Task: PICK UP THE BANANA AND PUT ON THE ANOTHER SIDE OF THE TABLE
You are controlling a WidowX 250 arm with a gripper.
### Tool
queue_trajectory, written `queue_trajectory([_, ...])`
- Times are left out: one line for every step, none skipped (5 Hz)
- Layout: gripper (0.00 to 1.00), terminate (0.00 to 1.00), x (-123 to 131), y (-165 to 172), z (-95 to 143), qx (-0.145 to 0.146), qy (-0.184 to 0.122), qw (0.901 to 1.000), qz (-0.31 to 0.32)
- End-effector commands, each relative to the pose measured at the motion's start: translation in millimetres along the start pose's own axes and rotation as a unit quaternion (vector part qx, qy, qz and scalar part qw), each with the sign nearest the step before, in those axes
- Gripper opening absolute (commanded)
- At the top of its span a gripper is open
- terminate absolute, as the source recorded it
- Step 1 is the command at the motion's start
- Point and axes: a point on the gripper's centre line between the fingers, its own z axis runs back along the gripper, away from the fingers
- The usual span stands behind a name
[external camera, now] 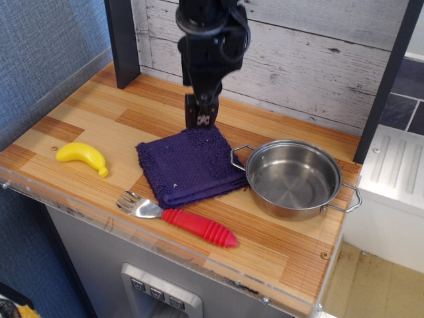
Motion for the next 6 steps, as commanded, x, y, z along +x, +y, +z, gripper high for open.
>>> queue_trajectory([1.00, 0.00, -56.9, 2.5, 9.2, 0.006, 0.003, 0.9992, -0.039])
queue_trajectory([1.00, 0.00, -79.4, 1.2, 4.5, 0.004, 0.010, 0.9984, -0.056])
queue_trajectory([1.00, 0.00, -100.0, 5.2, -2.7, 0.012, 0.019, 0.9957, -0.090])
queue_trajectory([1.00, 0.00, -115.7, 11.9, -13.7, 0.015, 0.021, 0.9935, -0.111])
queue_trajectory([1.00, 0.00, -131.6, 19.8, -25.7, 0.019, 0.027, 0.9920, -0.122])
queue_trajectory([1.00, 0.00, -153.6, 28.1, -45.2, 0.012, 0.044, 0.9916, -0.121])
